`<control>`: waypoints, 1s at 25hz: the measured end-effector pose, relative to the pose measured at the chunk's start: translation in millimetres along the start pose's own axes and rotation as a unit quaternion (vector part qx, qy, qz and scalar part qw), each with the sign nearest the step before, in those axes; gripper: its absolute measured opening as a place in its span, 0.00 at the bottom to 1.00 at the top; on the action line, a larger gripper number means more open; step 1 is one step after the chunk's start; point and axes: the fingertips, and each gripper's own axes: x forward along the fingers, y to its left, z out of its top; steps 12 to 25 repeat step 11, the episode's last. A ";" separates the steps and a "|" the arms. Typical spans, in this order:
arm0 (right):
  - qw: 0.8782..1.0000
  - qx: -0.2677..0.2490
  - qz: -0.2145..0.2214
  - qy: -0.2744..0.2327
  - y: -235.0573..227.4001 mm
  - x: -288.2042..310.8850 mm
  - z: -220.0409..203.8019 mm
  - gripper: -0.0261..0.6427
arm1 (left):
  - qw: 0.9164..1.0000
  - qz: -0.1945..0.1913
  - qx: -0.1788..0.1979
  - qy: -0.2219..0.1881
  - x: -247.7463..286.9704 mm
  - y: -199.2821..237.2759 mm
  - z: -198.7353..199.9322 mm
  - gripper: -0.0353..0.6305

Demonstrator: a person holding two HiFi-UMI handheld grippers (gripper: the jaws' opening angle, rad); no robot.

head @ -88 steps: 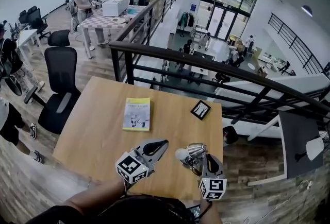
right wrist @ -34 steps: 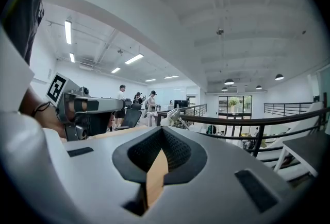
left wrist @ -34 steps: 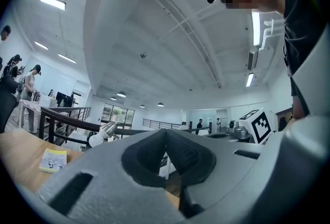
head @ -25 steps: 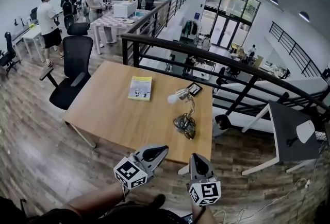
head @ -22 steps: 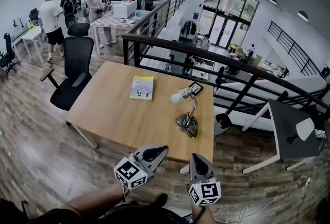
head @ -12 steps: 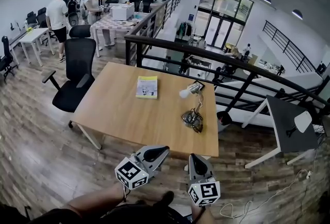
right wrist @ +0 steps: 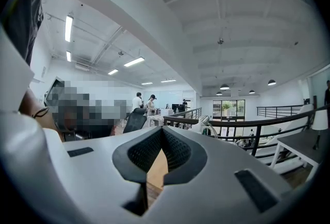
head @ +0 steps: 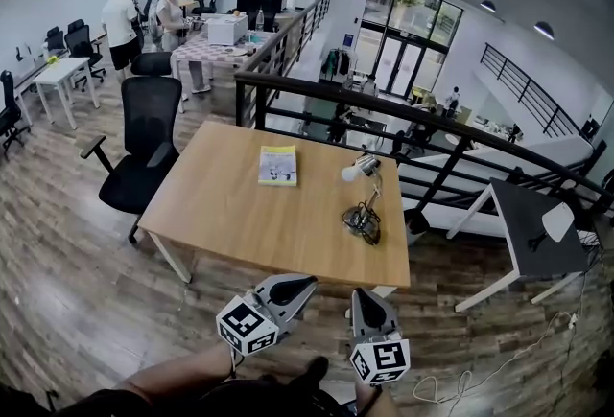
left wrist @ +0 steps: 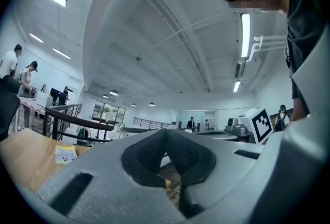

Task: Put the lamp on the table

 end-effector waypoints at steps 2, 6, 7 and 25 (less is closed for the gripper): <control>1.000 -0.003 0.000 -0.002 3.6 -2.2 1.1 0.06 | 1.000 -0.001 -0.001 -0.001 -3.8 -2.1 -0.7 0.06; 1.000 -0.005 -0.001 -0.004 10.1 -8.7 3.1 0.06 | 1.000 -0.002 -0.001 -0.004 -11.5 -7.6 1.2 0.06; 1.000 -0.006 -0.001 -0.004 11.7 -10.0 3.6 0.06 | 1.000 -0.002 -0.001 -0.004 -13.5 -8.9 1.9 0.06; 1.000 -0.005 -0.002 -0.002 19.7 -13.0 4.1 0.06 | 1.000 -0.003 -0.003 -0.004 -22.2 -11.2 3.1 0.06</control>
